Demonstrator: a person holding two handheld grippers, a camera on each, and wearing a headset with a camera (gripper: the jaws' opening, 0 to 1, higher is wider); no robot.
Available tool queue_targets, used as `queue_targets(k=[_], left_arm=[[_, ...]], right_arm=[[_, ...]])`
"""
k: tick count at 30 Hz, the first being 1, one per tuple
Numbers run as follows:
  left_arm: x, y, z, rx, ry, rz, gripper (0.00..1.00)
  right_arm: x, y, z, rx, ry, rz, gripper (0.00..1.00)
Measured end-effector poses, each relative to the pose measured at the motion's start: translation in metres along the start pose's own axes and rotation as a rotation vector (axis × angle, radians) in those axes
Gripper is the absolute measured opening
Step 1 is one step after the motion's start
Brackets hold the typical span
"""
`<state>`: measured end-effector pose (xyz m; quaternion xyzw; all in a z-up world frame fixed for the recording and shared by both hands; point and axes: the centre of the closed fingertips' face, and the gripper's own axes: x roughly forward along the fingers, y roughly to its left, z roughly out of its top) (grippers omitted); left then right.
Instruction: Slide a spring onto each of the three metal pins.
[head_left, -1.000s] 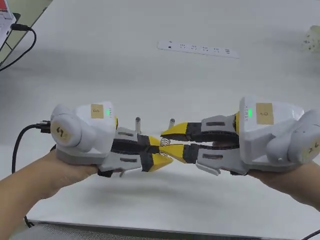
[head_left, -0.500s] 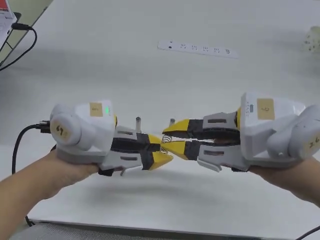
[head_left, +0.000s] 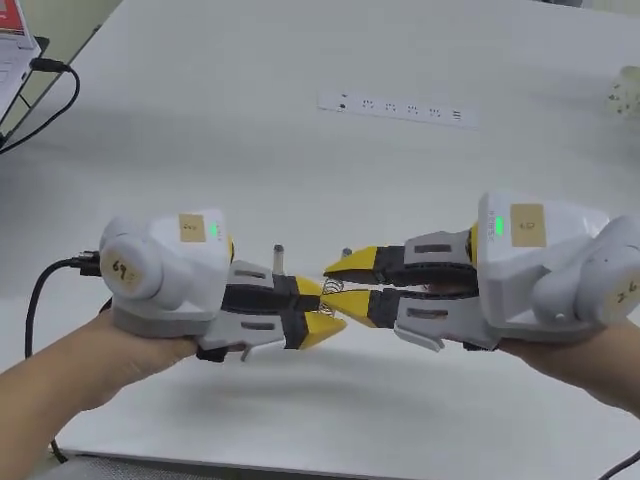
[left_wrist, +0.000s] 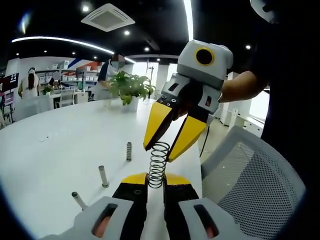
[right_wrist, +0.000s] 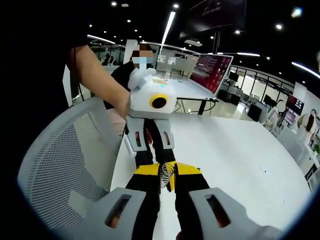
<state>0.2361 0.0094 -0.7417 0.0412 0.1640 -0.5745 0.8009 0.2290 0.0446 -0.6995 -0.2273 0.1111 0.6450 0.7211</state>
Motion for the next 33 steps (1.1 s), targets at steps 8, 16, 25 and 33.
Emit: queue_targets(k=[8,16,25,33], left_arm=[[0.001,0.001,0.003,-0.008,-0.009,0.007,0.10],[-0.002,0.006,0.000,-0.015,-0.003,0.033,0.22],[-0.014,0.014,-0.005,-0.024,-0.002,0.089,0.37],[-0.026,0.028,-0.007,-0.020,-0.004,0.162,0.52]], right_arm=[[-0.001,-0.002,0.000,-0.004,0.004,-0.004,0.07],[-0.002,-0.004,0.000,-0.004,0.007,-0.012,0.07],[-0.004,-0.007,-0.002,-0.001,0.012,-0.025,0.07],[-0.004,-0.012,-0.005,0.002,0.018,-0.037,0.07]])
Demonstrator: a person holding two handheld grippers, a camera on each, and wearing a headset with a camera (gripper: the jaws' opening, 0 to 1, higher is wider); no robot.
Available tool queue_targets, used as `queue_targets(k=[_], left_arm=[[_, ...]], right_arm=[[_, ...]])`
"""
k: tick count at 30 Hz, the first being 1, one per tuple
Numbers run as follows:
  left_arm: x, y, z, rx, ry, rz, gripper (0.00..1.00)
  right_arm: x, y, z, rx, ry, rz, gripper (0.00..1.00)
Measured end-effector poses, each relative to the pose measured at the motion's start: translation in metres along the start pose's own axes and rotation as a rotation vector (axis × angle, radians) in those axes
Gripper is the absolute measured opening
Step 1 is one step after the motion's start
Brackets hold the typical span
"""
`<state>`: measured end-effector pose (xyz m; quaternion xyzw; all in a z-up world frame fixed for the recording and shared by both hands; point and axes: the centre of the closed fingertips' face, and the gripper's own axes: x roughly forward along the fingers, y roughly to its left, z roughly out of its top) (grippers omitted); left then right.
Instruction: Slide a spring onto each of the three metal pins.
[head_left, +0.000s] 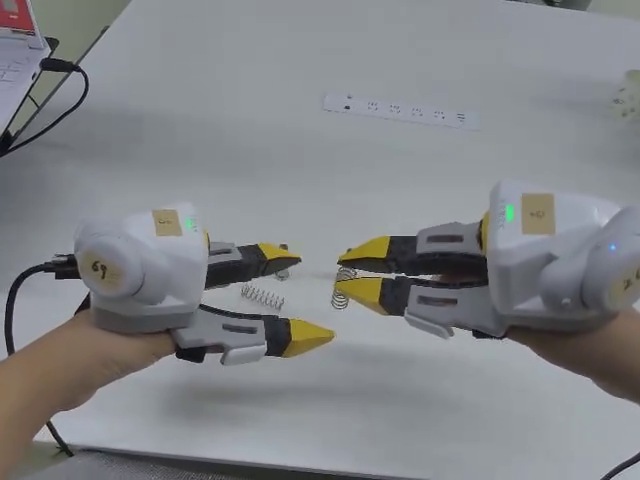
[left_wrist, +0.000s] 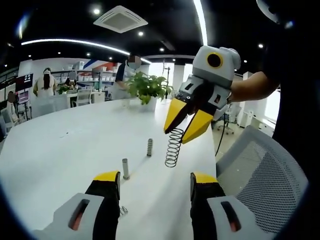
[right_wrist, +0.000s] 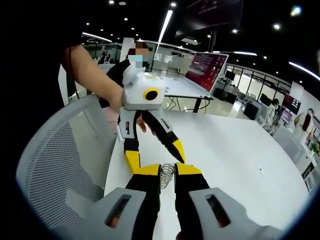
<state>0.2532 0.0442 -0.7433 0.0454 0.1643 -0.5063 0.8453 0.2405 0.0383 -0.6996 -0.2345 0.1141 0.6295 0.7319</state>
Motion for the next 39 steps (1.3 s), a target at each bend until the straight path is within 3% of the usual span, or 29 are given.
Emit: queue_targets(k=[8,14,29,39], left_arm=[[-0.015,0.019,-0.007,-0.002,0.015,0.077,0.57],[-0.028,0.037,-0.011,-0.028,0.005,0.150,0.71],[-0.037,0.039,-0.026,-0.069,0.020,0.167,0.97],[-0.046,0.038,-0.033,-0.086,0.020,0.185,0.98]], right_arm=[[-0.001,-0.007,-0.006,0.008,0.010,-0.023,0.07],[-0.004,-0.015,-0.012,0.021,0.017,-0.048,0.07],[-0.009,-0.041,-0.025,0.043,0.037,-0.134,0.07],[-0.007,-0.068,-0.028,0.080,0.038,-0.209,0.07]])
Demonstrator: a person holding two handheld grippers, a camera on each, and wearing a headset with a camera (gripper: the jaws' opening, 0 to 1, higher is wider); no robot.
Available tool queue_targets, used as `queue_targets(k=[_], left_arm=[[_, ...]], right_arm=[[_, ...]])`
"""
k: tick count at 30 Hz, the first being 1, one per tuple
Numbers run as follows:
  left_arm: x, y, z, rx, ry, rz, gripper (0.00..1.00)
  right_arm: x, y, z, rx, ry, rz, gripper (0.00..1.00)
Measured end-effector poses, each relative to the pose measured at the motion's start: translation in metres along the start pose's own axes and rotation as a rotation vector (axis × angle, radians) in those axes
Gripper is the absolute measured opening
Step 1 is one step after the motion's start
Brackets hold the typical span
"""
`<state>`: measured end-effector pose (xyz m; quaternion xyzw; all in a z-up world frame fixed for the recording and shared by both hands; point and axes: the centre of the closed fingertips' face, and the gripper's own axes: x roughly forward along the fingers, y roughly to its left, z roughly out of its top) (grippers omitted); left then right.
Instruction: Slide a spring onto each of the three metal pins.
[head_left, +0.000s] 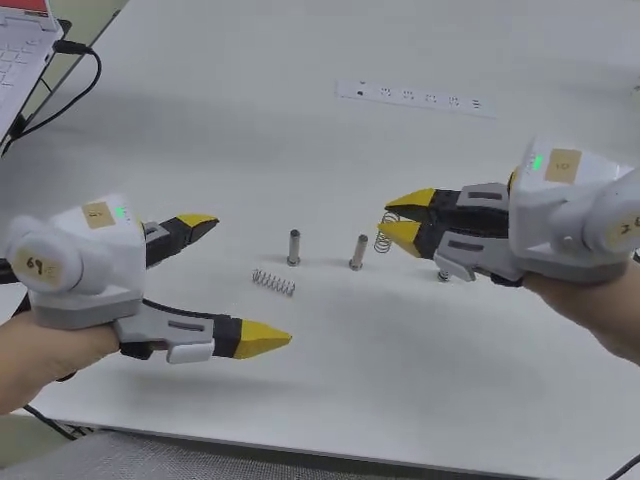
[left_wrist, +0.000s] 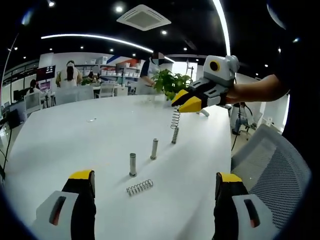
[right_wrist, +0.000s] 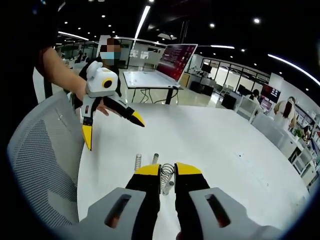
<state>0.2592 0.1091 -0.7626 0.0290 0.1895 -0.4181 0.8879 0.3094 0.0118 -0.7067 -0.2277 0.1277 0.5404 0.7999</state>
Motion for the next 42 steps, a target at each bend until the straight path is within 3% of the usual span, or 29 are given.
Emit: queue_targets(k=[11,22,42], left_arm=[[-0.004,-0.003,0.001,-0.016,-0.006,0.000,0.98],[-0.009,0.002,-0.004,-0.026,0.002,0.018,0.98],[-0.008,-0.001,0.003,-0.016,-0.015,0.017,0.98]], right_arm=[[0.017,-0.020,0.001,0.033,0.009,-0.047,0.08],[0.030,-0.022,-0.010,0.055,0.045,-0.044,0.08],[0.037,-0.021,-0.023,0.088,0.066,-0.062,0.08]])
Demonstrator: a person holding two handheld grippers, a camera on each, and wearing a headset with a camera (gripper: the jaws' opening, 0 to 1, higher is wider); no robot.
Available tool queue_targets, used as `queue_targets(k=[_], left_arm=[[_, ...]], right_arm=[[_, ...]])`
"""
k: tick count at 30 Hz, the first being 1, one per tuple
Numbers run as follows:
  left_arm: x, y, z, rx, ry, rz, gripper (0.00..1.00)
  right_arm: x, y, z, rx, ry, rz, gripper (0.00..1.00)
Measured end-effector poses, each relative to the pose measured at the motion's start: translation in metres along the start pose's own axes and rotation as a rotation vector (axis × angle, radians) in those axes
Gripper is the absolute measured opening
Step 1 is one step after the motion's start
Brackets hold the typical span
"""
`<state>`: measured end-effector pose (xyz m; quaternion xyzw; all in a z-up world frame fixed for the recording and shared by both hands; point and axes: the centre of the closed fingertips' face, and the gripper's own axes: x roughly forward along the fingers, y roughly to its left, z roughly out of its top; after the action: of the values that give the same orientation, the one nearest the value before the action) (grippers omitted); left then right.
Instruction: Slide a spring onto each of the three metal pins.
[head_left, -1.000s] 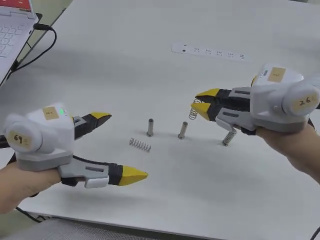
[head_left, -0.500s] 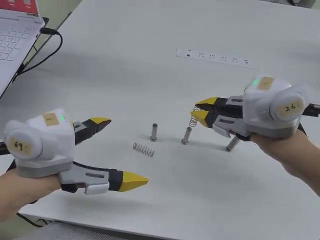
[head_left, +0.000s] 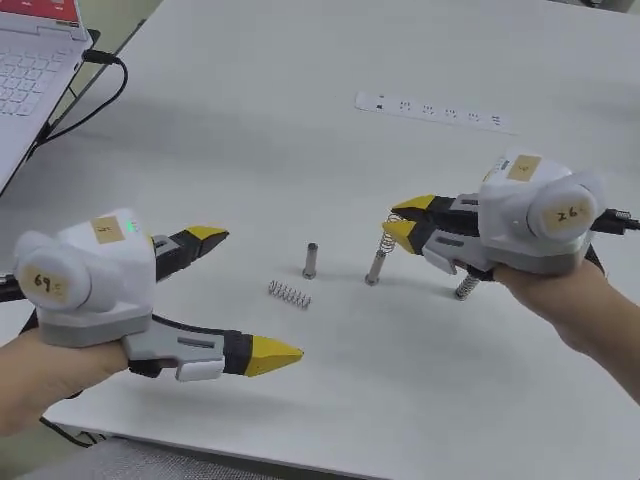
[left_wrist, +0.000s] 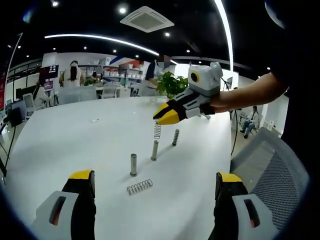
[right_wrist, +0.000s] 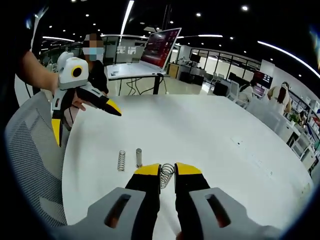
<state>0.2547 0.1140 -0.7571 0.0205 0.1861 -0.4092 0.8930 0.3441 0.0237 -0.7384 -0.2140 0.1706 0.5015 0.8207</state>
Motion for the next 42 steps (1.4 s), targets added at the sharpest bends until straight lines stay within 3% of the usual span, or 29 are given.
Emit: queue_targets(k=[21,42], left_arm=[[-0.002,0.004,-0.001,-0.005,0.002,0.007,0.97],[-0.005,0.008,-0.002,0.001,0.011,0.015,0.97]], right_arm=[[0.005,0.002,-0.007,0.027,0.007,0.012,0.08],[0.013,0.006,-0.023,0.034,0.049,0.024,0.08]])
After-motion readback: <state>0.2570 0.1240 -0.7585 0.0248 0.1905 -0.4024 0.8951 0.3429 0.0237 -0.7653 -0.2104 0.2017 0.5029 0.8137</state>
